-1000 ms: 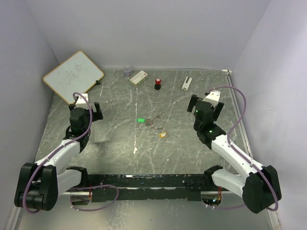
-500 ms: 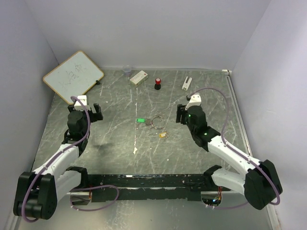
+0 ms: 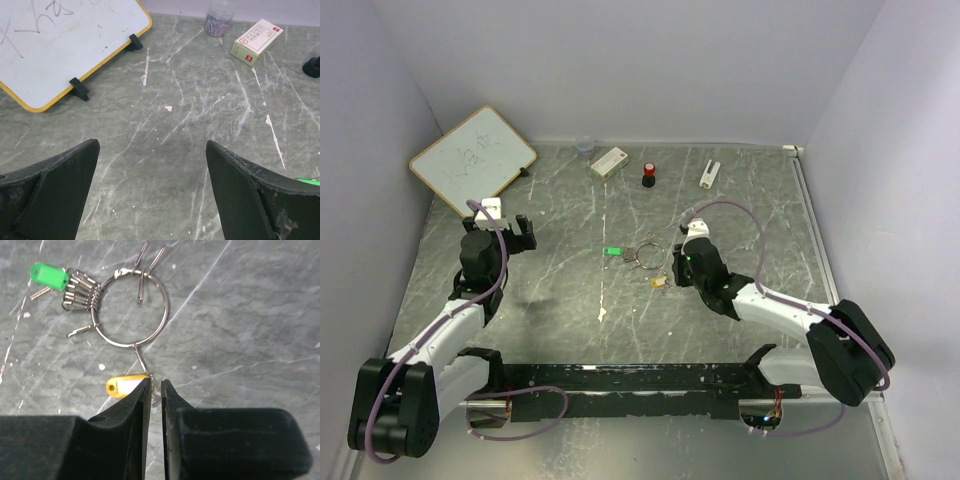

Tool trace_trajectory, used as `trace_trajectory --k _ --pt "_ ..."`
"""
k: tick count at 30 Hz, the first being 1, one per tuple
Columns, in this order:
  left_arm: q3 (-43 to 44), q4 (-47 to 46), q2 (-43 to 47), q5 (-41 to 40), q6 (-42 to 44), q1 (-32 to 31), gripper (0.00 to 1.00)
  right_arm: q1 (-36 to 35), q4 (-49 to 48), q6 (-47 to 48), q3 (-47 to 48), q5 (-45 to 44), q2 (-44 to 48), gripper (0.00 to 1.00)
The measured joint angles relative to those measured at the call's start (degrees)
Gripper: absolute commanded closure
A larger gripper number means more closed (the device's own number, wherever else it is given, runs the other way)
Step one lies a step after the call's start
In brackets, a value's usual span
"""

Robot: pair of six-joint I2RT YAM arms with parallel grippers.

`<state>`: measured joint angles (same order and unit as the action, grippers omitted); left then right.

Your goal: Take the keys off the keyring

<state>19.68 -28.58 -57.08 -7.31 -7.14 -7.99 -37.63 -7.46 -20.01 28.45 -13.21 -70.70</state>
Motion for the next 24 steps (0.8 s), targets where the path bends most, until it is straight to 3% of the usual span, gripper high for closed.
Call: trace_trajectory --k 10,24 --pt "0.02 -0.28 -2.12 0.28 -0.74 0.0 0.01 -3.63 -2.56 -2.6 -0.98 2.29 -4.44 0.81" --pt "0.02 -0.35 -2.89 1.31 -0.72 0.0 0.01 -4.48 -3.41 -2.25 -0.87 -1.84 -6.91 0.69"
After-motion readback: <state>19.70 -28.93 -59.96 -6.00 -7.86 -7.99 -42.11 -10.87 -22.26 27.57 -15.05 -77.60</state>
